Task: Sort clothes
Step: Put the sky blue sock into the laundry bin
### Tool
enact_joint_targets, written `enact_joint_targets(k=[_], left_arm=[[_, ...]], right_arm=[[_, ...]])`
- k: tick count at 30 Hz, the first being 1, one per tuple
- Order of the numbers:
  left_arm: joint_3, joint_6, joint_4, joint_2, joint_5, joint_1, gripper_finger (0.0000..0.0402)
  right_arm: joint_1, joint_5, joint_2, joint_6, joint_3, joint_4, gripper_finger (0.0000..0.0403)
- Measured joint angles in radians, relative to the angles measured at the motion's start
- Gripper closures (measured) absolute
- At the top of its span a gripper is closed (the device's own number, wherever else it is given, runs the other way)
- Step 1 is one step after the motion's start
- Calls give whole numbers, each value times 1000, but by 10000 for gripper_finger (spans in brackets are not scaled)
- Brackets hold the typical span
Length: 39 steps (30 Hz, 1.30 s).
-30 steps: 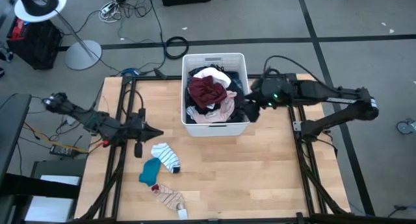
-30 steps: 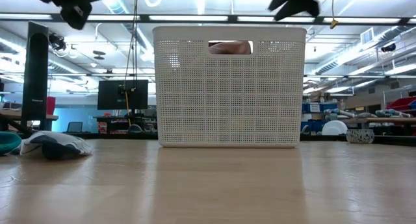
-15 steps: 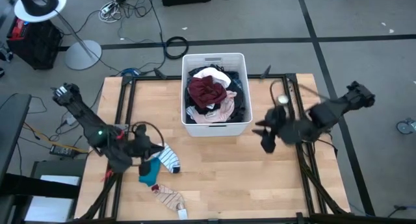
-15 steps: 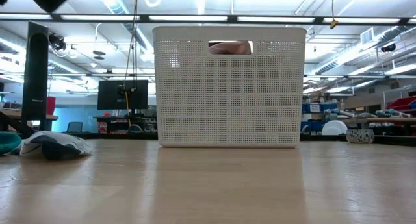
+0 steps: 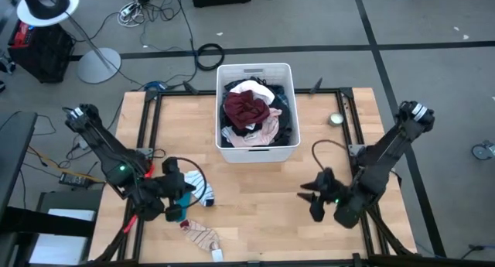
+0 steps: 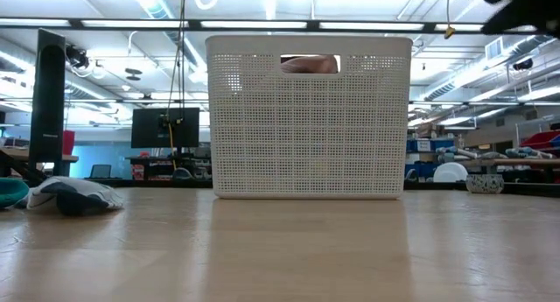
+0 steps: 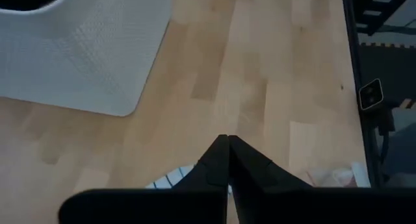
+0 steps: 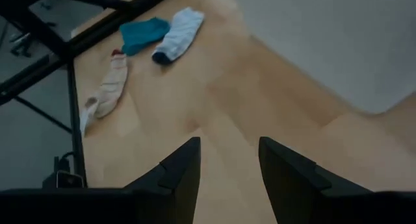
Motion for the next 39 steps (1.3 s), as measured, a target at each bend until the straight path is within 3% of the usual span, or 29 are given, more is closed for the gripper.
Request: enact_joint_targets(k=[6, 14, 21, 28, 32, 39], left_arm=[[0, -78, -19, 4, -14, 10, 342], [-1, -62, -20, 13, -21, 14, 260], [-19, -160, 10, 78, 86, 12, 255], [-184, -444, 6, 128, 167, 12, 255], [-295, -585, 21, 128, 294, 2, 254], [-353, -698, 34, 125, 327, -54, 254]], right_arm=[[25, -8, 83, 3, -71, 222, 246], [30, -12, 145, 25, -73, 289, 247], [30, -8, 271, 77, -73, 307, 247], [20, 3, 395, 96, -73, 337, 247], [19, 3, 432, 95, -73, 386, 247], [19, -10, 434, 77, -72, 453, 247]])
